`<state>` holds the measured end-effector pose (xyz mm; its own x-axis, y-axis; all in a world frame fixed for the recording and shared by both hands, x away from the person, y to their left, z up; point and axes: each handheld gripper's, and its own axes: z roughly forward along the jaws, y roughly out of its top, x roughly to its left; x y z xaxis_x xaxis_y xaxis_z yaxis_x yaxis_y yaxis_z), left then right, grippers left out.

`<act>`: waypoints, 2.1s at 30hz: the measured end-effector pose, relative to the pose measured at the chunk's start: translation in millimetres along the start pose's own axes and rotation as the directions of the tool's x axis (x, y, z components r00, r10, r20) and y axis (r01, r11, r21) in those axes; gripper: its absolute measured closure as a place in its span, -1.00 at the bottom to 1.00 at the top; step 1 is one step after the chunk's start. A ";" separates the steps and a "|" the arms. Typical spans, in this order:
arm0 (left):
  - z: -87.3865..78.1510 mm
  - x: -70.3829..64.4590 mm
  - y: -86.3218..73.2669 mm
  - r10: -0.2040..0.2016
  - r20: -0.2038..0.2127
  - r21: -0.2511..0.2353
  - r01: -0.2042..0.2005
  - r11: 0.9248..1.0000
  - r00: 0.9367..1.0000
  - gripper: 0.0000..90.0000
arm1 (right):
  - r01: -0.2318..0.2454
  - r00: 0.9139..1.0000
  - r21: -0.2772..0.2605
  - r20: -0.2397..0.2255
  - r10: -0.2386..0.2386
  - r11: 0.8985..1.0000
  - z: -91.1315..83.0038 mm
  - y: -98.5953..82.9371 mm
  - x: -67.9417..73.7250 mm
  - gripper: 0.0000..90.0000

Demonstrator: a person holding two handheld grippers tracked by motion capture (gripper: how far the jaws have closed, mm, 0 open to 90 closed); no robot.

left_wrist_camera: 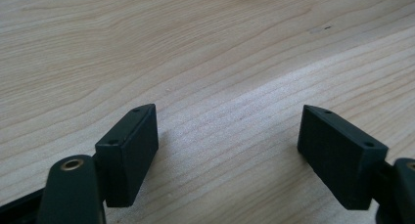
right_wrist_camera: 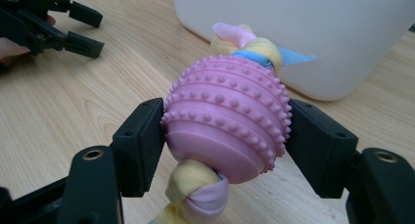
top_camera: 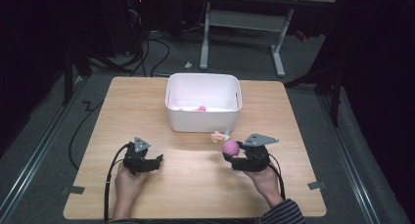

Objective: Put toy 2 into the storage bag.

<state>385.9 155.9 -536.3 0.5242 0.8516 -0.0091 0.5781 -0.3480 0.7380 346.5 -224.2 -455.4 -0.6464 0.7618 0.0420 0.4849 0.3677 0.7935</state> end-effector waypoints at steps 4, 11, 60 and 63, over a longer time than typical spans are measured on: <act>0.0 0.0 0.0 0.000 0.000 0.000 0.000 1.000 1.000 -0.48 | 0.018 1.000 -0.011 -0.004 -0.018 1.000 -7.3 6.3 -0.9 -0.25; 0.0 0.0 0.0 0.000 0.000 0.000 0.000 1.000 1.000 -0.48 | 0.037 0.999 -0.039 -0.025 -0.038 0.999 -20.5 19.5 -6.2 -0.25; -0.1 -0.1 0.0 0.001 0.001 0.001 -0.001 1.000 1.000 -0.48 | 0.051 0.999 -0.093 -0.001 -0.051 0.994 -39.5 139.1 -65.4 -0.25; 0.0 -0.2 0.0 0.000 -0.001 -0.001 0.000 1.000 1.000 -0.48 | 0.048 0.999 -0.090 0.001 -0.048 0.995 -36.6 141.5 -67.1 -0.25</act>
<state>385.7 155.8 -536.3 0.5240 0.8517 -0.0082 0.5774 -0.3481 0.7385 436.9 -242.9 -323.8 -0.6682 0.7439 0.0030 0.3983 0.3544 0.8460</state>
